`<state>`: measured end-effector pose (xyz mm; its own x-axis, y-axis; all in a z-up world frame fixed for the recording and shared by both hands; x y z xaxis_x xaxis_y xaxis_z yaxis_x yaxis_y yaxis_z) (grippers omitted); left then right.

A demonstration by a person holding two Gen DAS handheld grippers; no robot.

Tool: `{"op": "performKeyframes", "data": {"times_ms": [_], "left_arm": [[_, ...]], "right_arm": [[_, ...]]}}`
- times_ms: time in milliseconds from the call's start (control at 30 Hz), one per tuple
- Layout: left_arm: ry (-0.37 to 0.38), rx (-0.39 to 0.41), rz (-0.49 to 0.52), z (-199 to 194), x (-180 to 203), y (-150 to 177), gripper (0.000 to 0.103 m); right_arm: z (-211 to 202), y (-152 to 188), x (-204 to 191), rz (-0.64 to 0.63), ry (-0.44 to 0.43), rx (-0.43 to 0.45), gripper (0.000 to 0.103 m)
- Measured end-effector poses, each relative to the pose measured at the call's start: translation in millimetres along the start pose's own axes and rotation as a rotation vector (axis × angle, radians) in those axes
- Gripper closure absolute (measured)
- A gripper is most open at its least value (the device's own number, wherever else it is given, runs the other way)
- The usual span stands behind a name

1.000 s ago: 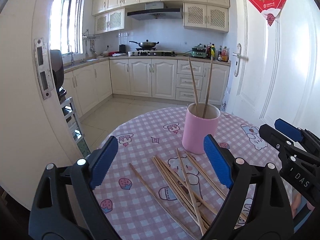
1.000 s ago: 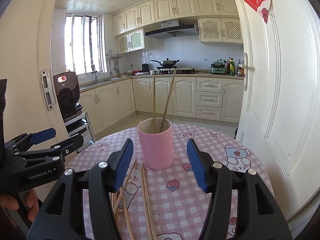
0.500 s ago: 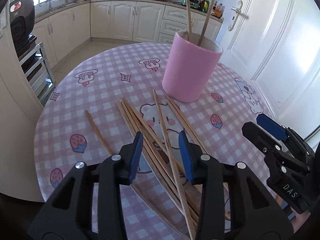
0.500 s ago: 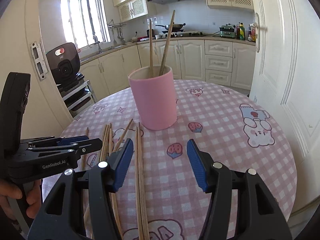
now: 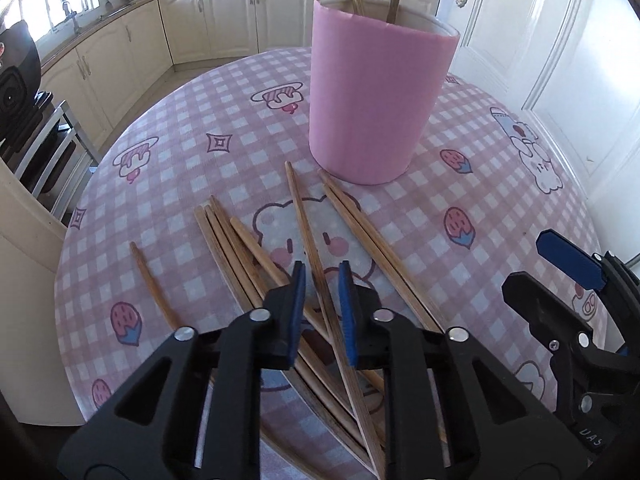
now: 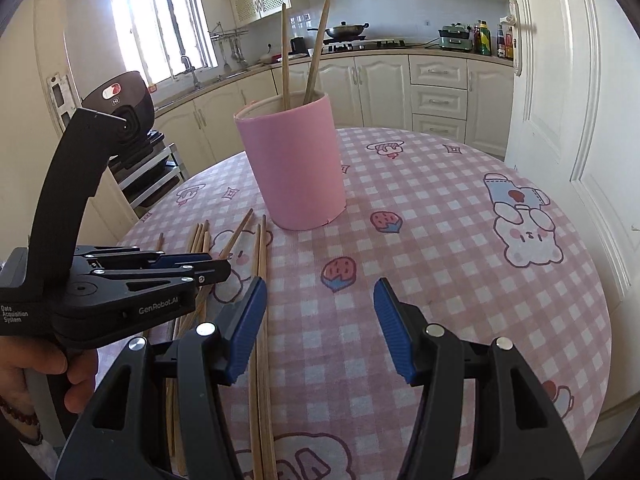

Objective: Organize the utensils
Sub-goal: 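Move both grippers back down to the chopstick pile, then close the left gripper on a chopstick while the right gripper grasps another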

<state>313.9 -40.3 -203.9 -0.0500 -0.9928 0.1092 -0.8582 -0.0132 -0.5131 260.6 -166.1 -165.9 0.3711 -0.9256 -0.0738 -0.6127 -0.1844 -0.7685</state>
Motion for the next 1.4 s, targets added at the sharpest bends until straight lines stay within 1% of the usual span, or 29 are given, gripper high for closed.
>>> {"op": "performKeyframes", "data": {"times_ms": [67, 233, 367, 433, 533, 600, 733, 800, 833, 1000, 1100, 1133, 1200, 1267, 1333, 1400], "left_arm": [[0.016, -0.011, 0.009, 2, 3, -1, 0.094], [0.020, -0.007, -0.006, 4, 0, -2, 0.096], [0.072, 0.002, -0.044, -6, -6, 0, 0.097], [0.065, 0.020, -0.043, -15, -11, 1, 0.097], [0.068, 0.040, -0.053, -25, -17, 2, 0.097], [0.073, 0.051, -0.062, -31, -21, 2, 0.097], [0.077, 0.065, -0.077, -38, -31, 2, 0.097], [0.085, 0.065, -0.086, -40, -35, 3, 0.097], [0.087, 0.063, -0.088, -39, -34, 3, 0.097], [0.101, 0.058, -0.099, -37, -37, 6, 0.097], [0.102, 0.058, -0.103, -36, -39, 7, 0.097], [0.104, 0.057, -0.103, -36, -40, 7, 0.097], [0.106, 0.055, -0.106, -36, -41, 8, 0.097], [0.109, 0.054, -0.107, -36, -42, 8, 0.097], [0.113, 0.050, -0.109, -35, -43, 9, 0.097], [0.118, 0.046, -0.109, -35, -43, 9, 0.097]], "right_arm": [[2, 1, 0, 0.005, -0.010, -0.006, 0.050], [10, 1, -3, -0.013, -0.026, -0.047, 0.050], [23, -2, -12, -0.066, -0.043, -0.097, 0.050], [30, -4, -17, -0.093, -0.046, -0.117, 0.054], [44, -5, -22, -0.144, -0.024, -0.167, 0.061], [50, -4, -25, -0.178, -0.003, -0.193, 0.064], [54, -8, -28, -0.188, -0.012, -0.199, 0.066], [54, -9, -30, -0.193, -0.020, -0.203, 0.067], [54, -8, -32, -0.206, -0.016, -0.211, 0.069], [63, -11, -33, -0.220, 0.009, -0.241, 0.071], [66, -14, -39, -0.246, 0.007, -0.274, 0.073], [68, -15, -41, -0.258, 0.009, -0.289, 0.075], [74, -17, -46, -0.272, 0.009, -0.310, 0.075], [82, -16, -50, -0.282, -0.005, -0.337, 0.078], [86, -19, -53, -0.286, -0.004, -0.336, 0.084], [90, -23, -56, -0.289, -0.017, -0.349, 0.088]]}}
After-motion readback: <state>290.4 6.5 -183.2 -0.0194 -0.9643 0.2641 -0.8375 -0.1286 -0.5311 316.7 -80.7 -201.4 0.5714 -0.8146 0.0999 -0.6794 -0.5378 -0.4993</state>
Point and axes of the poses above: each gripper's, at about its wrist camera, not at the fingertips, and z roughly the way its jaws point, x to its right, y to its underside, the point moved 6 cm from there along z, roughly the way its jaws point, and after that the axes turned 8 degrees about -z, right-handed, at the moved point
